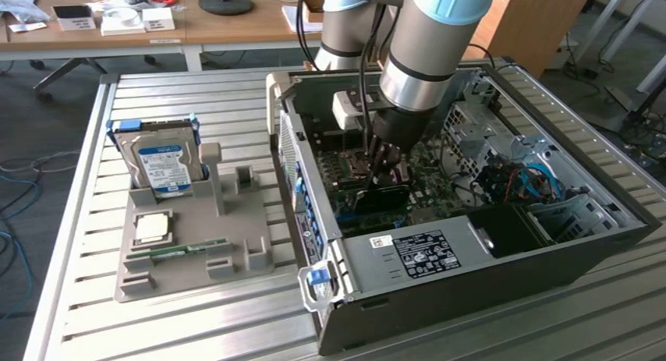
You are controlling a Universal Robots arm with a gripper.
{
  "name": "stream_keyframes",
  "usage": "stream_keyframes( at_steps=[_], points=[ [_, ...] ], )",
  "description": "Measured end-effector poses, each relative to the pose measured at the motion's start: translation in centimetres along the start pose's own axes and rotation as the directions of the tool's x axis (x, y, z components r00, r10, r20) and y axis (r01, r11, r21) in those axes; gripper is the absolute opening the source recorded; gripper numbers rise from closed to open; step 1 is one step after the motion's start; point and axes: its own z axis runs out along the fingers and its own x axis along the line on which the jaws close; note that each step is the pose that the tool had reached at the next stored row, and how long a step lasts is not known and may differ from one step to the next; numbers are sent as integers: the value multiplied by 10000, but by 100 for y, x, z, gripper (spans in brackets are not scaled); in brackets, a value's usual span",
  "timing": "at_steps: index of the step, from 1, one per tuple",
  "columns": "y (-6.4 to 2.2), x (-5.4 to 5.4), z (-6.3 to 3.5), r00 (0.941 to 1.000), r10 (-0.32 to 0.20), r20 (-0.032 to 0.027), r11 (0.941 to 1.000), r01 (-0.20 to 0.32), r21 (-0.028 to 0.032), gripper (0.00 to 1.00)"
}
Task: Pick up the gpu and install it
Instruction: 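Press down on the gpu until it lock into place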
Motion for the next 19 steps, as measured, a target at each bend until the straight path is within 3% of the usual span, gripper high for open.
stream_keyframes(
  at_steps=[3, 5, 19],
  points=[
    [1, -5, -40, 10000, 0, 25, 10000, 0, 14, 11],
    [4, -7, -104, 10000, 1, 0, 10000, -1, 1, 11],
    [19, -34, -493, 10000, 0, -1, 10000, 0, 1, 11]
  ],
)
